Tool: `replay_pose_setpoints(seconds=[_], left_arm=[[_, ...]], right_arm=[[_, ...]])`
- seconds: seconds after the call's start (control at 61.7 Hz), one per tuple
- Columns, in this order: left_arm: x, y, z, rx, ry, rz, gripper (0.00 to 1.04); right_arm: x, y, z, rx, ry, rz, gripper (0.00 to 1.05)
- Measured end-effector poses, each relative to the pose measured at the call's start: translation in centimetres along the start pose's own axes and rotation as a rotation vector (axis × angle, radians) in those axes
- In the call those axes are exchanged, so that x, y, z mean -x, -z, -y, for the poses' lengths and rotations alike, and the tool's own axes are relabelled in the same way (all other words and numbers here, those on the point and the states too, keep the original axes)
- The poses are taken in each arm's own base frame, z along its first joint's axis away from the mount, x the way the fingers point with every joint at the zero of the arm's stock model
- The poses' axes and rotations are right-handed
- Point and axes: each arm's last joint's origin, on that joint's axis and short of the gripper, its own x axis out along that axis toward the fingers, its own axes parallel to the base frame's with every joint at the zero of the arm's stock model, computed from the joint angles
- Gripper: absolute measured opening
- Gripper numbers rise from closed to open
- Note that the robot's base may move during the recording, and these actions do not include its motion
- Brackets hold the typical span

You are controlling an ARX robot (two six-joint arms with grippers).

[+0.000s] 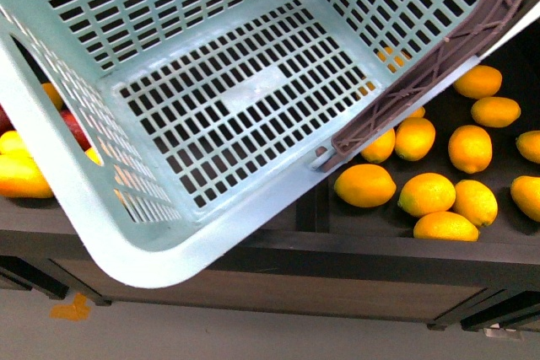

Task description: Pick lemon and mango into basket

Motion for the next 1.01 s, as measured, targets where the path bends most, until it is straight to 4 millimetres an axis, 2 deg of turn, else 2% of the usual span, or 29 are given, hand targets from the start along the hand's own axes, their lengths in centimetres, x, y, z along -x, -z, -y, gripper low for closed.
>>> replay_pose_setpoints(seconds=[0.276,0.308,0.373,0.405,0.454,0.584,0.681,0.746,0.794,0.859,1.005], left_arm=[[0.0,-0.2,-0.1,-0.013,-0.011,0.020,0.17],[0.0,-0.2,-0.1,-0.013,-0.012,0.021,0.17],[0.0,-0.3,-0.1,-0.012,-0.014,0.025,0.17],[0.0,-0.2,-0.1,-0.013,-0.014,0.025,0.17],[0.0,-0.2,-0.1,-0.017,-0.012,0.022,0.17],[0.0,-0.2,-0.1,-0.013,-0.004,0.009,0.17],[0.0,-0.2,-0.1,-0.017,-0.008,0.015,0.17],[0.0,-0.2,-0.1,-0.018,-0.010,0.018,0.17],[0.0,-0.2,-0.1,-0.017,-0.010,0.018,0.17],[0.0,-0.2,-0.1,-0.017,-0.010,0.018,0.17],[0.0,-0.2,-0.1,-0.017,-0.010,0.018,0.17]], right_arm=[[0.0,0.0,0.0,0.000,0.000,0.000,0.96],[-0.1,0.1,0.0,-0.026,-0.017,-0.049,0.96],[-0.4,0.0,0.5,-0.172,-0.015,-0.341,0.96],[-0.9,-0.1,1.0,-0.245,0.019,-0.431,0.96],[-1.8,-0.2,1.7,-0.303,0.055,-0.492,0.96],[-6.2,-1.1,4.4,-0.333,0.136,-0.491,0.96],[-11.0,-1.2,6.2,-0.285,0.161,-0.472,0.96],[-14.7,-0.4,7.3,-0.256,0.187,-0.490,0.96],[-18.2,1.4,8.0,-0.235,0.200,-0.550,0.96],[-21.3,4.0,8.3,-0.225,0.202,-0.638,0.96],[-26.4,9.5,7.7,-0.207,0.194,-0.799,0.96]])
